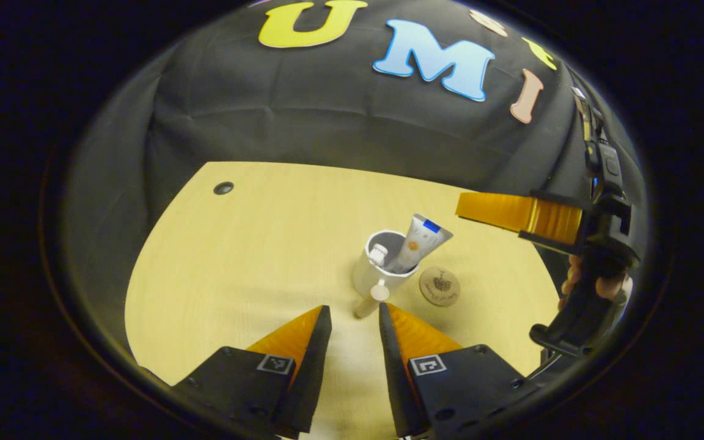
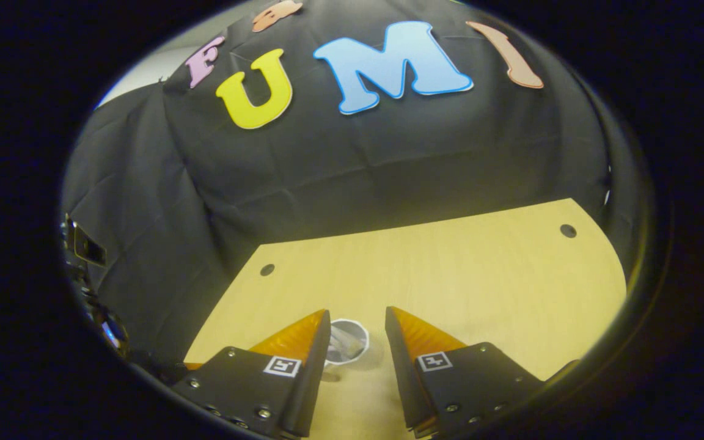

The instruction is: Put the toothbrush and toothpaste on the desktop into the cup, then pick up the cup and place it on the coaster on the desktop.

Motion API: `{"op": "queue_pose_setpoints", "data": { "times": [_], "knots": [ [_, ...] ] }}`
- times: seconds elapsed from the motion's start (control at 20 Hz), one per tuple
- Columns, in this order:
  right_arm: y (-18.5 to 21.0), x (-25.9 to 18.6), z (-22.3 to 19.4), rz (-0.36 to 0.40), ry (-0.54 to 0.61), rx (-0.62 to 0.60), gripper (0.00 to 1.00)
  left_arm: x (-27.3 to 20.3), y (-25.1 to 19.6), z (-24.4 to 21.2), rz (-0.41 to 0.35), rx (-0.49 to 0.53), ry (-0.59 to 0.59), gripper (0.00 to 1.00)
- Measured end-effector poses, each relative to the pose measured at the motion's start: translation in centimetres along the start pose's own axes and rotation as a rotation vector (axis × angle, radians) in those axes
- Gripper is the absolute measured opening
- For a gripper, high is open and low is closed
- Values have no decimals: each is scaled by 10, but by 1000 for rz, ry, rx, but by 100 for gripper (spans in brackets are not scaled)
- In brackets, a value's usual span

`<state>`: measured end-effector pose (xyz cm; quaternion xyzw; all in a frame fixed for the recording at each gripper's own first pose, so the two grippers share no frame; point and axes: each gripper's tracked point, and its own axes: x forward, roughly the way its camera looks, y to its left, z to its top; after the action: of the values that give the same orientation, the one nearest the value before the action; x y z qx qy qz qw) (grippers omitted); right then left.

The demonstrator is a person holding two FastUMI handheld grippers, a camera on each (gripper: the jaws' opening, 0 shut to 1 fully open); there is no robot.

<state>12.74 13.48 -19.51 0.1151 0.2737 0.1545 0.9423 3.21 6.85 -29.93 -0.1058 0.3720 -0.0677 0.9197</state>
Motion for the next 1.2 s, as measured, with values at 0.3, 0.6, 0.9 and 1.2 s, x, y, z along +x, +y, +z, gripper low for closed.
{"op": "queue_pose_setpoints", "data": {
  "times": [0.3, 0.6, 0.9, 1.2],
  "knots": [
    [-50, -31, -6, -98, -13, 34, 54, 27, -19, -5, -100, 141, 124, 79],
    [-98, -61, -30, -194, 9, 89, 54, 62, -11, -8, -92, 284, 249, 79],
    [-134, -79, -46, -268, 31, 124, 54, 89, -14, -14, -89, 363, 332, 79],
    [-149, -85, -56, -290, 45, 151, 55, 98, -6, -23, -66, 442, 448, 79]
  ]
}}
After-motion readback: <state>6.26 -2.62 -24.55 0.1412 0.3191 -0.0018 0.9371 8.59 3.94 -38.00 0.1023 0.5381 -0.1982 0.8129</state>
